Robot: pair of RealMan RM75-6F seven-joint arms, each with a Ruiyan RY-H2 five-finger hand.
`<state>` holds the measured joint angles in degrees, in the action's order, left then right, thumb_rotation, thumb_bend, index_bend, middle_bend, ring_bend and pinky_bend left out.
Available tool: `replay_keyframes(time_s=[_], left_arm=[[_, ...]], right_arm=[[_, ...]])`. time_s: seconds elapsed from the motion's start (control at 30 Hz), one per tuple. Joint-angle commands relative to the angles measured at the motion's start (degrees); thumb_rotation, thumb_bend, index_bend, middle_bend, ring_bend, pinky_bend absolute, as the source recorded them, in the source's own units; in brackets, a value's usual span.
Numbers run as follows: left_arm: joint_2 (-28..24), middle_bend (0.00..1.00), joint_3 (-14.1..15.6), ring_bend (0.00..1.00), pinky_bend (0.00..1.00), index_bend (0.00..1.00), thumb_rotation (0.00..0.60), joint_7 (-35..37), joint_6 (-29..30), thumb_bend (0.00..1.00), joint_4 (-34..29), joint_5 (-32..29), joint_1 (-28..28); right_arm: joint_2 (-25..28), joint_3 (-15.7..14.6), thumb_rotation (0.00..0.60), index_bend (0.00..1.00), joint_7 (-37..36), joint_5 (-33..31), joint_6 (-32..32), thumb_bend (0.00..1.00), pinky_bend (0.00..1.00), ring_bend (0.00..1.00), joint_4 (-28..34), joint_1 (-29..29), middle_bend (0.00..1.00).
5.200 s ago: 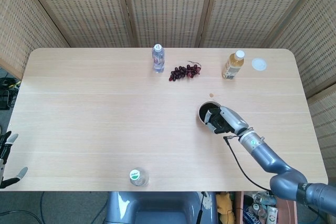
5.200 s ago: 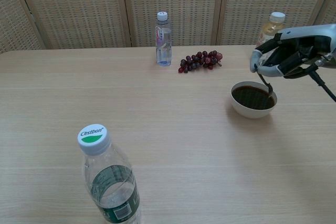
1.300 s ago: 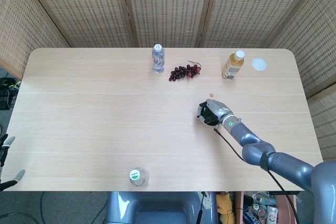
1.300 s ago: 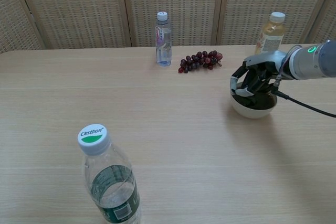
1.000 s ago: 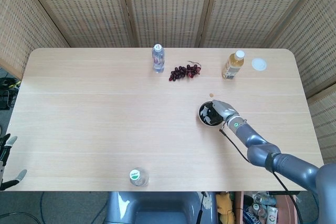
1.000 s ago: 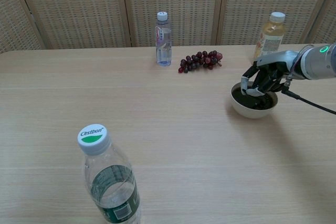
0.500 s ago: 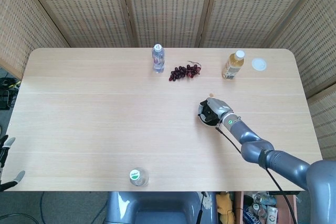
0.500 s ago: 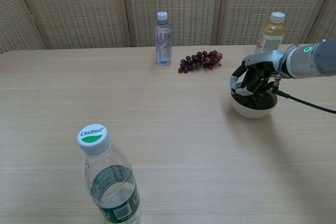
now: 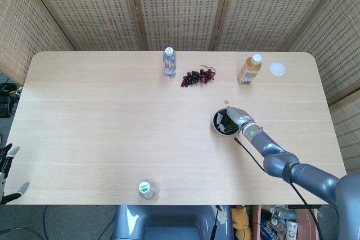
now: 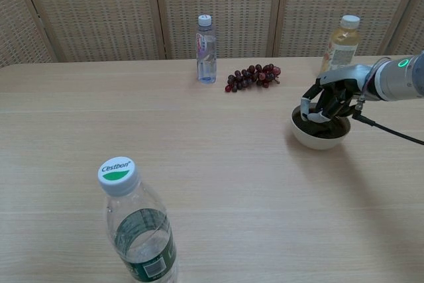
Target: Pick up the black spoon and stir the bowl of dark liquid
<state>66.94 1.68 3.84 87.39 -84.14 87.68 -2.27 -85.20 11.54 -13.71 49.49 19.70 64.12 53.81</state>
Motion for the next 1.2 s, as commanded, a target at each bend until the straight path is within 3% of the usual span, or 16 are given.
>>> replay_keyframes(time_s=[0.03,0.23,0.37,0.47,0.6,0.73,0.9,1.1,1.2], left_arm=[[0.0,0.0,-0.02,0.0,0.0,0.0,0.6,-0.03,-0.02,0.26,-0.05,-0.07,0.0],[0.03,0.0,0.07,0.0,0.0,0.0,0.6,0.07,0.08,0.26,0.01,-0.06,-0.12],[0.02,0.0,0.12,0.0,0.0,0.0,0.6,0.49,0.15,0.26,0.36,-0.21,-0.3],[0.1,0.0,0.17,0.0,0.0,0.0,0.6,0.73,0.24,0.26,0.53,-0.01,-0.29],[0.14,0.0,0.25,0.0,0.0,0.0,0.6,0.85,0.27,0.26,0.52,0.31,-0.21],[0.13,0.0,0.21,0.0,0.0,0.0,0.6,0.8,0.39,0.26,0.44,0.37,-0.21],[0.06,0.0,0.19,0.0,0.0,0.0,0.6,0.76,0.53,0.25,0.34,0.44,-0.22],[0.02,0.0,0.24,0.0,0.0,0.0,0.6,0.82,0.49,0.26,0.29,0.43,-0.24],[-0.02,0.0,0.21,0.0,0.0,0.0,0.6,0.83,0.64,0.26,0.28,0.4,-0.31]], right_arm=[[-0.22,0.18,0.6,0.75,-0.11,0.04,-0.09,0.81,1.0,0.95,-0.14,0.17,0.96],[-0.48,0.52,0.6,0.74,-0.35,0.47,-0.16,0.79,1.0,0.95,0.61,0.27,0.96],[0.25,1.19,0.6,0.73,-1.3,1.14,1.12,0.46,1.0,0.95,3.16,-0.91,0.96],[0.94,1.07,0.6,0.62,-1.43,1.57,1.43,0.25,1.0,0.95,4.22,-1.48,0.96],[1.59,1.03,0.6,0.47,-1.6,1.51,1.84,0.07,1.0,0.95,5.19,-1.91,0.96],[2.24,1.1,0.6,0.4,-1.83,1.52,2.18,0.01,1.0,0.95,6.35,-2.31,0.96],[2.92,1.04,0.6,0.33,-1.56,1.67,2.74,0.0,1.0,0.95,7.49,-2.44,0.96],[3.34,0.77,0.6,0.3,-0.88,1.45,3.84,0.0,1.0,0.95,8.35,-2.51,0.95],[3.93,1.19,0.6,0.3,-1.31,1.12,4.61,0.0,1.0,0.95,9.75,-2.96,0.9]])
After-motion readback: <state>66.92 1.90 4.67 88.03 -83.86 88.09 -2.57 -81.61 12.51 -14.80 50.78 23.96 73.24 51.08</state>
